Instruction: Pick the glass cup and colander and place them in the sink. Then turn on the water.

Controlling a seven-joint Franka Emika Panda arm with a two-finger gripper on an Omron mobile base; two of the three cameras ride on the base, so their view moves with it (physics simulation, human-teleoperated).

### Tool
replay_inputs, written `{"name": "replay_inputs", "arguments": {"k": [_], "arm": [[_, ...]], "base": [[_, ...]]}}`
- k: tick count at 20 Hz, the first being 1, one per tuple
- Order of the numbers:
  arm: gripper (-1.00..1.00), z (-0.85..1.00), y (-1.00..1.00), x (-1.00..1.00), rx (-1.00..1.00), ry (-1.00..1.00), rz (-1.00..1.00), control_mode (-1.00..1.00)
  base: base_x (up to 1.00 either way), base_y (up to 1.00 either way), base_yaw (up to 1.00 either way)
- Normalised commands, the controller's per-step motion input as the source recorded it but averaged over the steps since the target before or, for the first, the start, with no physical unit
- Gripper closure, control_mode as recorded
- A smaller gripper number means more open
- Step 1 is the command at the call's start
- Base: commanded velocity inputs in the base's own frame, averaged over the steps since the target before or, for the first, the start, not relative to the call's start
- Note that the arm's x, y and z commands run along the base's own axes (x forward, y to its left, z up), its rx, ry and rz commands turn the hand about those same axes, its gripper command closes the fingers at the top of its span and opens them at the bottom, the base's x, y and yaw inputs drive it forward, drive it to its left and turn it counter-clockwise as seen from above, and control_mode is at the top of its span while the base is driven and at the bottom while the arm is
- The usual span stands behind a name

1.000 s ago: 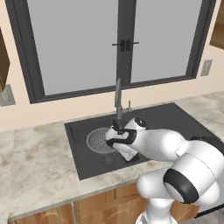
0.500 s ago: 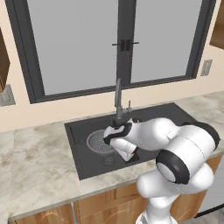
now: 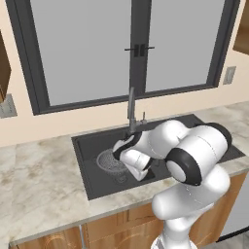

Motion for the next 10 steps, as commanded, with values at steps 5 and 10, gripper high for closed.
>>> {"name": "replay_inputs", "arguments": {"k": [5,10], "arm": [[1.00,-0.17,0.00,0.10,0.00,0.05,-0.02,-1.00],[1.00,-0.18,0.01,0.06,0.00,0.03,-0.03,-1.00]], "base": [[0.00,0.00,0.00],[0.00,0.00,0.00]]}}
